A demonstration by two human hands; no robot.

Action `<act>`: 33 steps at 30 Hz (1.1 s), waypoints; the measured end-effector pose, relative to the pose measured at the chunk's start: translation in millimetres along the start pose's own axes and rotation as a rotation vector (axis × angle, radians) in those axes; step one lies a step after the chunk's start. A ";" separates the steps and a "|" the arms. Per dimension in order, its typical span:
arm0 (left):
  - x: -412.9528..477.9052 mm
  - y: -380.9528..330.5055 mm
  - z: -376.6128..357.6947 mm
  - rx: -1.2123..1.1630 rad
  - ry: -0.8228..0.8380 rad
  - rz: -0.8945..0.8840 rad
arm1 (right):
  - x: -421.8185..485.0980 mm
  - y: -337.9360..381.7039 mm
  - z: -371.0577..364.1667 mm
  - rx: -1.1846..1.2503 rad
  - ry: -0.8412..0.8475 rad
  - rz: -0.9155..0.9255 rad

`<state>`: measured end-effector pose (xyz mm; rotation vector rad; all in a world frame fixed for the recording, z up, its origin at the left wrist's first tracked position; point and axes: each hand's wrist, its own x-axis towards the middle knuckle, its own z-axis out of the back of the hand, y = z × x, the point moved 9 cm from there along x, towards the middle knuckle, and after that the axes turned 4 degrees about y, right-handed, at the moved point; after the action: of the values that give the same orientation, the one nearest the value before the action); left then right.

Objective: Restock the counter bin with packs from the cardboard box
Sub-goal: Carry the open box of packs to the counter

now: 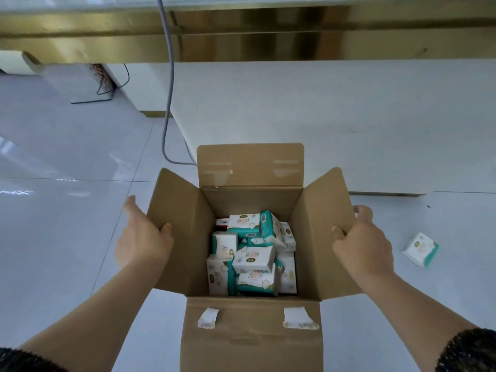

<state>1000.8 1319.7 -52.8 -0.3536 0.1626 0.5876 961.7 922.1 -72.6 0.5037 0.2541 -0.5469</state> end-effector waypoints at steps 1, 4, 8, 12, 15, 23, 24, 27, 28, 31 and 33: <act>0.6 3.3 1.4 0.019 -0.010 0.007 | 0.8 -4.2 2.5 0.004 -0.029 0.003; 5.2 19.8 -17.1 0.175 0.082 0.081 | 2.1 -12.5 2.3 -0.061 -0.068 0.024; -3.5 28.2 -64.5 0.274 0.353 0.112 | 6.6 -28.1 -18.3 -0.169 -0.028 -0.042; -12.7 28.1 -112.1 0.310 0.575 0.085 | 10.5 -43.4 -50.0 -0.236 0.148 -0.147; -6.8 30.4 -126.0 0.191 0.599 0.098 | 11.8 -46.3 -75.3 -0.249 0.269 -0.145; -2.6 20.3 -129.0 -0.055 0.631 0.059 | 4.7 -21.3 -119.4 0.075 0.453 -0.150; -2.5 22.0 -129.8 -0.063 0.636 0.060 | 4.5 -20.2 -119.4 0.111 0.447 -0.163; -2.1 24.6 -129.9 -0.073 0.632 0.056 | 3.2 -19.9 -118.5 0.169 0.452 -0.195; -2.0 25.0 -130.4 -0.074 0.629 0.054 | 2.8 -18.9 -117.7 0.175 0.455 -0.196; -3.0 22.0 -130.8 -0.066 0.626 0.049 | 2.5 -17.5 -116.3 0.194 0.474 -0.193; -4.0 19.1 -128.7 -0.034 0.620 0.051 | 2.4 -16.6 -114.5 0.185 0.484 -0.186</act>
<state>980.3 1284.8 -176.5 -0.5590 0.7593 0.5165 943.2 968.3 -177.1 0.7965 0.7220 -0.6272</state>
